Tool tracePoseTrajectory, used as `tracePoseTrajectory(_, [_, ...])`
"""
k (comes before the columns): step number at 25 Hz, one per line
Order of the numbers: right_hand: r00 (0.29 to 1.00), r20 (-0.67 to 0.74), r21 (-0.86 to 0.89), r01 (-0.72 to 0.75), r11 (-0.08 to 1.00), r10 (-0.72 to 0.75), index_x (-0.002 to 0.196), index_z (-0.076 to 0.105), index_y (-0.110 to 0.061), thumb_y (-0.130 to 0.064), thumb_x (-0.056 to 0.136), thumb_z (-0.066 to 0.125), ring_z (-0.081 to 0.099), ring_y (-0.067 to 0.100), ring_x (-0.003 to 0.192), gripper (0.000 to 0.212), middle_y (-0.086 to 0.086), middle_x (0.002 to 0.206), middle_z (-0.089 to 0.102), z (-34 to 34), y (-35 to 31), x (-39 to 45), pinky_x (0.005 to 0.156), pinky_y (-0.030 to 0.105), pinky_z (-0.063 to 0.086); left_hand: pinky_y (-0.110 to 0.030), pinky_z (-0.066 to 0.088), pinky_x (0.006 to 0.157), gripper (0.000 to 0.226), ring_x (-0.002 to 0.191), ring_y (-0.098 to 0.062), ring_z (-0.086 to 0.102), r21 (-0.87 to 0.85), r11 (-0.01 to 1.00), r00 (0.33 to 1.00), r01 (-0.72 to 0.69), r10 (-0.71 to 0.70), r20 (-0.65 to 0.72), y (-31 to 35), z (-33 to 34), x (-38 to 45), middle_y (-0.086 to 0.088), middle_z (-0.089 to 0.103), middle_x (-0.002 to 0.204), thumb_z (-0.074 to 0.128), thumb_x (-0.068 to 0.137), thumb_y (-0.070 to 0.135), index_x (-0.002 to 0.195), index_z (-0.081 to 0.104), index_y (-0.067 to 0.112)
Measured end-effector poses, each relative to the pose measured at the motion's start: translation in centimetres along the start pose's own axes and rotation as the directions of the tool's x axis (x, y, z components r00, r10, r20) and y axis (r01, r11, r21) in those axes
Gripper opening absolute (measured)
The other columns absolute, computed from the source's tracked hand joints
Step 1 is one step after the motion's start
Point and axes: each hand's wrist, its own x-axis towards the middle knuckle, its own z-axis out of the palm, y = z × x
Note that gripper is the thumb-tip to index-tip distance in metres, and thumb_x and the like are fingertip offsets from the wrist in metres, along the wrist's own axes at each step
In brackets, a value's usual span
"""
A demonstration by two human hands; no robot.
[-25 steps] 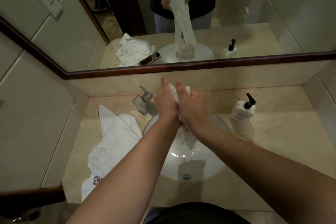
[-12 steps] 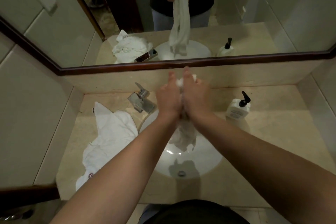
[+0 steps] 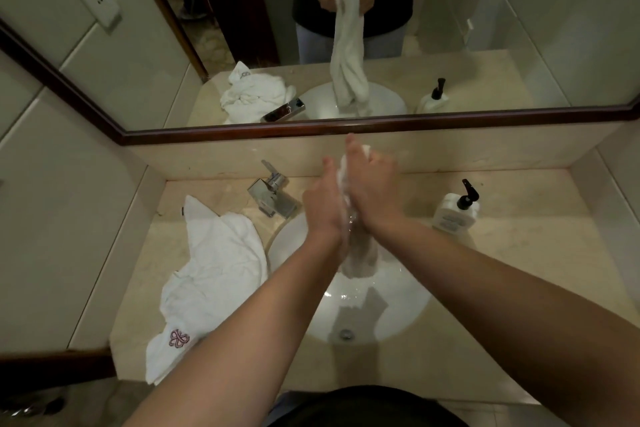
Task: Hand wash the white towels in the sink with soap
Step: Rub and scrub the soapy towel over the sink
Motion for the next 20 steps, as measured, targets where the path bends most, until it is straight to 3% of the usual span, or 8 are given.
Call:
tracePoseTrajectory(2, [1.000,-0.010,0.040,-0.005,0.999,0.005,0.050,0.051,-0.014,-0.043,0.100,0.052,0.048,0.008,0.043,0.058,-0.004,0.045,0.051,0.1,-0.2,-0.2,0.049,0.027,0.037,-0.037,0.058,0.076,0.054,0.081,-0.023,0.073,-0.032,0.999,1.000,0.022,-0.022,0.012,0.1,0.1,0.1,-0.004,0.074,0.075,0.049,0.098,0.057,0.077,0.071,0.012])
tracePoseTrajectory(5, [0.988,0.112,-0.026,0.109,0.994,-0.106,0.049,0.052,-0.011,-0.046,0.099,0.052,0.045,0.006,0.040,0.060,-0.003,0.043,0.048,0.2,-0.3,-1.8,0.045,0.021,0.033,-0.030,0.052,0.059,0.060,0.060,-0.019,0.063,-0.044,0.999,1.000,0.009,-0.009,0.016,0.7,-0.7,0.7,0.002,0.061,0.054,0.042,0.100,0.059,0.060,0.058,0.018])
tracePoseTrajectory(8, [0.999,-0.002,0.062,0.037,0.997,-0.036,0.050,0.046,-0.016,-0.048,0.099,0.051,0.038,0.011,0.040,0.059,-0.004,0.044,0.043,-0.9,-1.1,0.5,0.046,0.028,0.030,-0.046,0.058,0.081,0.065,0.088,-0.032,0.073,0.063,0.996,0.990,-0.061,0.052,0.134,0.5,0.0,-0.3,-0.015,0.075,0.084,0.039,0.099,0.063,0.082,0.071,0.009])
tracePoseTrajectory(9, [0.999,-0.014,0.088,0.036,0.995,-0.035,0.050,0.047,-0.016,-0.048,0.099,0.050,0.040,0.011,0.041,0.058,-0.005,0.044,0.044,-0.7,-1.1,0.3,0.046,0.027,0.030,-0.043,0.058,0.079,0.066,0.085,-0.031,0.073,0.063,0.996,0.993,-0.059,0.053,0.106,0.9,0.0,-0.5,-0.015,0.074,0.083,0.040,0.098,0.063,0.084,0.070,0.005])
tracePoseTrajectory(12, [0.986,0.060,0.015,0.156,0.988,-0.156,0.052,0.051,-0.007,-0.044,0.099,0.051,0.041,0.007,0.041,0.060,-0.003,0.044,0.045,0.1,-0.6,-2.2,0.045,0.023,0.031,-0.030,0.052,0.060,0.063,0.059,-0.016,0.061,-0.018,0.999,0.999,-0.037,0.037,0.017,1.4,-0.5,0.3,0.000,0.062,0.058,0.044,0.093,0.068,0.065,0.057,0.013])
tracePoseTrajectory(16, [0.999,-0.036,0.085,0.031,0.996,-0.028,0.051,0.045,-0.016,-0.051,0.099,0.050,0.041,0.011,0.042,0.059,-0.004,0.045,0.045,-0.7,-1.4,0.0,0.049,0.029,0.035,-0.045,0.057,0.082,0.083,0.079,-0.024,0.068,0.049,0.995,0.989,-0.092,0.085,0.119,0.7,0.2,-0.5,-0.013,0.070,0.083,0.042,0.081,0.084,0.091,0.070,0.007])
tracePoseTrajectory(20, [0.986,0.073,-0.008,0.154,0.988,-0.153,0.048,0.046,-0.018,-0.045,0.100,0.049,0.042,0.005,0.039,0.058,-0.007,0.040,0.044,-0.3,-1.6,-1.6,0.046,0.019,0.032,-0.039,0.059,0.075,0.087,0.073,-0.025,0.070,-0.061,0.998,0.997,-0.033,0.037,0.067,1.5,-0.5,0.5,-0.017,0.070,0.076,0.040,0.083,0.083,0.081,0.067,0.001])
